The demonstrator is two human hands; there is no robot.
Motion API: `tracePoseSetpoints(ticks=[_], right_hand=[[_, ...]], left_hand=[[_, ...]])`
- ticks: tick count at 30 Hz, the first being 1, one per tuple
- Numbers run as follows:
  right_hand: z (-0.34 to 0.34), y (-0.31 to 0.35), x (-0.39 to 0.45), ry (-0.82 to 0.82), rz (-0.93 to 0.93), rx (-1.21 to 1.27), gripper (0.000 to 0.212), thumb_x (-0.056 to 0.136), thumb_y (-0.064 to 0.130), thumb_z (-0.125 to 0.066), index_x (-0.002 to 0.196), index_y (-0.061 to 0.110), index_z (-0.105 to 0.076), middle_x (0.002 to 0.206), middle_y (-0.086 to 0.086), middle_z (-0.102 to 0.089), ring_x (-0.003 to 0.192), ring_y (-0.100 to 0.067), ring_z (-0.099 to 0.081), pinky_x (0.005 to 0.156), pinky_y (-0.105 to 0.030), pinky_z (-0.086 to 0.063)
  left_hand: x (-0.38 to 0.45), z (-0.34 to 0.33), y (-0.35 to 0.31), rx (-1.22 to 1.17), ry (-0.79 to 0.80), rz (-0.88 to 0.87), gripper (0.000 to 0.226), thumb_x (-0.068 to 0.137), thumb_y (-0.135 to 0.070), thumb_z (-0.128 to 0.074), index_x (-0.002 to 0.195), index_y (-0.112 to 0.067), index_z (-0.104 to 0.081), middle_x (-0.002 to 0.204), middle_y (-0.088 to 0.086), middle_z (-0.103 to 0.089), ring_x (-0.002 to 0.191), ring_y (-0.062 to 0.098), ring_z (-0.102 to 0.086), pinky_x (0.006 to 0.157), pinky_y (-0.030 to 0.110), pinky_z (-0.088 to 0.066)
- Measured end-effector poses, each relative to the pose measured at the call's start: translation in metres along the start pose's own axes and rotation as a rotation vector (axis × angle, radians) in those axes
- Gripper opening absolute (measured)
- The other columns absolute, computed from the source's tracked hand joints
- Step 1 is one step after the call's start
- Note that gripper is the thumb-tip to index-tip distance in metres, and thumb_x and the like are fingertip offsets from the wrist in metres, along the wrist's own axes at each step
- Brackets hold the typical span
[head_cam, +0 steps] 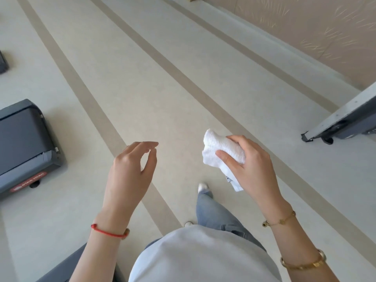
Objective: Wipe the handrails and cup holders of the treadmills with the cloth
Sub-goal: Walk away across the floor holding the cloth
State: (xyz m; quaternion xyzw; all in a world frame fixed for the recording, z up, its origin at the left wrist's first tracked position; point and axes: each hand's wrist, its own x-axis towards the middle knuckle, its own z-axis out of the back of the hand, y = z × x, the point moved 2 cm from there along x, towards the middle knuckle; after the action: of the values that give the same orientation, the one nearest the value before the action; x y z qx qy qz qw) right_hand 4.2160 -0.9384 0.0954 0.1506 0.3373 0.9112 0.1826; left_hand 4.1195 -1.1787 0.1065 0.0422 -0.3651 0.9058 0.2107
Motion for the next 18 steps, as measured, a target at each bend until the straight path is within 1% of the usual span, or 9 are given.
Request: tracePoseSetpoints(ticks=[3, 8, 9, 11, 12, 13, 15, 16, 18], right_hand=[[-0.021, -0.009, 0.072, 0.013, 0.020, -0.004, 0.035, 0.085, 0.056, -0.058, 0.106, 0.028, -0.060, 0.091, 0.010, -0.066, 0.087, -0.018, -0.060, 0.078, -0.041, -0.050], [-0.047, -0.019, 0.208, 0.025, 0.037, 0.016, 0.030, 0.086, 0.053, -0.060, 0.103, 0.028, -0.060, 0.088, 0.013, -0.065, 0.084, -0.017, -0.059, 0.077, -0.041, -0.049], [-0.050, -0.019, 0.238, 0.032, 0.042, 0.018, 0.030, 0.086, 0.053, -0.060, 0.103, 0.028, -0.060, 0.088, 0.012, -0.065, 0.084, -0.017, -0.059, 0.076, -0.041, -0.049], [-0.055, -0.017, 0.298, 0.048, 0.059, 0.014, 0.031, 0.086, 0.054, -0.059, 0.104, 0.029, -0.060, 0.089, 0.012, -0.065, 0.085, -0.017, -0.059, 0.075, -0.041, -0.050], [-0.058, -0.014, 0.329, 0.054, 0.072, 0.015, 0.032, 0.086, 0.054, -0.059, 0.104, 0.029, -0.060, 0.089, 0.013, -0.065, 0.085, -0.016, -0.059, 0.076, -0.040, -0.050], [-0.062, -0.012, 0.360, 0.064, 0.085, 0.017, 0.032, 0.086, 0.055, -0.058, 0.104, 0.029, -0.060, 0.089, 0.013, -0.065, 0.086, -0.016, -0.059, 0.076, -0.040, -0.049], [-0.072, -0.005, 0.418, 0.089, 0.120, 0.008, 0.032, 0.086, 0.054, -0.059, 0.104, 0.028, -0.060, 0.090, 0.014, -0.065, 0.086, -0.015, -0.059, 0.076, -0.040, -0.049], [-0.078, -0.002, 0.445, 0.105, 0.136, 0.005, 0.031, 0.086, 0.053, -0.059, 0.104, 0.028, -0.060, 0.090, 0.014, -0.064, 0.086, -0.015, -0.058, 0.076, -0.040, -0.049], [-0.093, 0.004, 0.496, 0.131, 0.160, 0.003, 0.030, 0.087, 0.053, -0.060, 0.104, 0.028, -0.060, 0.091, 0.014, -0.064, 0.086, -0.015, -0.058, 0.077, -0.040, -0.049]], left_hand=[[0.067, -0.018, 0.019, 0.008, 0.001, 0.018, 0.018, 0.095, -0.014, -0.058, 0.107, -0.015, -0.072, 0.101, -0.004, -0.070, 0.061, -0.019, -0.048, 0.059, 0.004, -0.033], [0.199, -0.045, 0.040, 0.026, -0.042, 0.032, 0.019, 0.095, -0.015, -0.057, 0.107, -0.017, -0.071, 0.102, -0.005, -0.070, 0.059, -0.017, -0.048, 0.057, 0.006, -0.032], [0.227, -0.048, 0.043, 0.029, -0.052, 0.036, 0.019, 0.095, -0.015, -0.057, 0.107, -0.017, -0.071, 0.102, -0.005, -0.070, 0.059, -0.012, -0.049, 0.056, 0.006, -0.032], [0.281, -0.053, 0.047, 0.033, -0.078, 0.047, 0.018, 0.095, -0.015, -0.057, 0.107, -0.017, -0.071, 0.102, -0.005, -0.070, 0.070, 0.002, -0.049, 0.056, 0.004, -0.032], [0.309, -0.055, 0.050, 0.035, -0.092, 0.053, 0.018, 0.095, -0.015, -0.057, 0.106, -0.017, -0.071, 0.102, -0.005, -0.070, 0.075, 0.004, -0.049, 0.056, 0.003, -0.032], [0.335, -0.057, 0.053, 0.035, -0.105, 0.064, 0.017, 0.095, -0.016, -0.058, 0.106, -0.017, -0.071, 0.102, -0.006, -0.070, 0.071, 0.000, -0.049, 0.056, 0.003, -0.031], [0.383, -0.060, 0.063, 0.040, -0.125, 0.089, 0.017, 0.095, -0.017, -0.058, 0.106, -0.018, -0.071, 0.100, -0.007, -0.069, 0.059, -0.015, -0.047, 0.057, 0.003, -0.031], [0.405, -0.061, 0.068, 0.044, -0.134, 0.104, 0.017, 0.095, -0.017, -0.058, 0.106, -0.019, -0.071, 0.100, -0.007, -0.069, 0.058, -0.019, -0.046, 0.057, 0.003, -0.031], [0.446, -0.063, 0.082, 0.048, -0.158, 0.134, 0.017, 0.095, -0.017, -0.058, 0.107, -0.019, -0.071, 0.100, -0.007, -0.069, 0.058, -0.021, -0.045, 0.059, 0.003, -0.031]])
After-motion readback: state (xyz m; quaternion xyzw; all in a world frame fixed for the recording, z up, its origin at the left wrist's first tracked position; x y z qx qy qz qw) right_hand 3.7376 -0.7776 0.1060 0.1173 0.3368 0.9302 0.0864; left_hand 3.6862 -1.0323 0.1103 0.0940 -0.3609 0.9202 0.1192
